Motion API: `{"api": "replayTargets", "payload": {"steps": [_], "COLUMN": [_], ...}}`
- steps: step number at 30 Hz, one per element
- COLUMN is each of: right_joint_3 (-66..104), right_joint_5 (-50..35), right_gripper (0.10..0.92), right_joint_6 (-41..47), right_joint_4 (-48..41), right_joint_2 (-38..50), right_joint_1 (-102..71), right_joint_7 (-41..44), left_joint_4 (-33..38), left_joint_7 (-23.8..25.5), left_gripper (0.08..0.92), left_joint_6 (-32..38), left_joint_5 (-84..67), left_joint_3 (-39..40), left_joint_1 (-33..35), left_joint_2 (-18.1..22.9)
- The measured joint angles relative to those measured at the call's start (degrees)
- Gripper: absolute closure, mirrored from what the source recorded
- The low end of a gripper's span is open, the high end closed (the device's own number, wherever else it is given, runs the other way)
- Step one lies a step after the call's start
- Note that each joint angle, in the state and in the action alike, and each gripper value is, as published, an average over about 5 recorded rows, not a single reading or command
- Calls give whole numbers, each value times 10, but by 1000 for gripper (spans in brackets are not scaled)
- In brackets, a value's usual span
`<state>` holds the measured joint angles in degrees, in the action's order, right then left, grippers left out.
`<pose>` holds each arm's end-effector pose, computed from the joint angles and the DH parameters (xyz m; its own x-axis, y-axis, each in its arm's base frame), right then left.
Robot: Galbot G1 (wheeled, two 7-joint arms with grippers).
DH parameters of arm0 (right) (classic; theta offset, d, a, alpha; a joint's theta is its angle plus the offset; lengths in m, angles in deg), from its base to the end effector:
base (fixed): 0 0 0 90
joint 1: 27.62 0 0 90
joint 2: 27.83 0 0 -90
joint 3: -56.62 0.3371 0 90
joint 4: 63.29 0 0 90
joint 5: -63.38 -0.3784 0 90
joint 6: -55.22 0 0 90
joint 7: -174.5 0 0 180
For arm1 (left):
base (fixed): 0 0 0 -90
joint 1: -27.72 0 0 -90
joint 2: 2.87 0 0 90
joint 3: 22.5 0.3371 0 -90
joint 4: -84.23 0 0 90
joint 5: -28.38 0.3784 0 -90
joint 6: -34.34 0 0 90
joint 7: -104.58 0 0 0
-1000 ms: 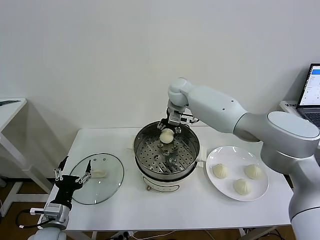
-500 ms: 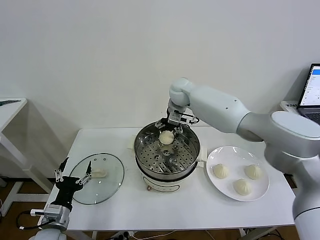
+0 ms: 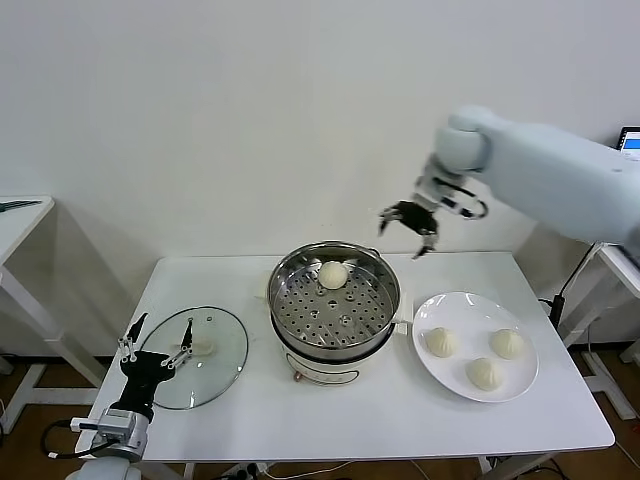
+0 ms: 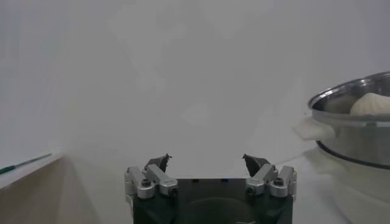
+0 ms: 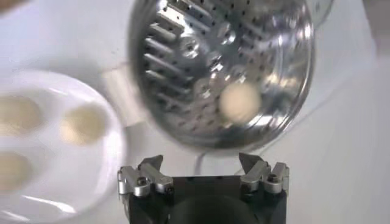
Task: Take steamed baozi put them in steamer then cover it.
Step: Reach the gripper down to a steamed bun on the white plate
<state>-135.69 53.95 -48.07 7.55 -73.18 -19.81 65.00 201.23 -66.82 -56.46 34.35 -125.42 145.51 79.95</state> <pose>0.5786 -0.0757 0.0024 -0.1788 -0.2045 0.9624 -0.7637 -0.5879 -0.2668 0.2186 0.0955 -0.2900 -0.9990 -0.0031 0.0444 0.0108 0.9509 0.3093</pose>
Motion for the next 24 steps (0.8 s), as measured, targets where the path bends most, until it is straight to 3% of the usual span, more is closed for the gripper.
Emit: {"api": "replayTargets", "payload": {"steps": [10,24], "right_joint_3": [19,114], "right_joint_5": [-15,20], "right_gripper": [203,203], "right_joint_6": [132,186], "right_joint_4": [23,-19], "right_joint_2": [83,80], "right_joint_1": [-79,-242], "right_joint_7": [-5,-40], "left_joint_4": [0,-11], "left_joint_7": [0,-1], "left_gripper": [177,177], "left_joint_6": [1,1], "left_joint_5": [1,2], "left_joint_3": [4,4], "left_joint_1": [-1,-6], "left_joint_2": [2,6]}}
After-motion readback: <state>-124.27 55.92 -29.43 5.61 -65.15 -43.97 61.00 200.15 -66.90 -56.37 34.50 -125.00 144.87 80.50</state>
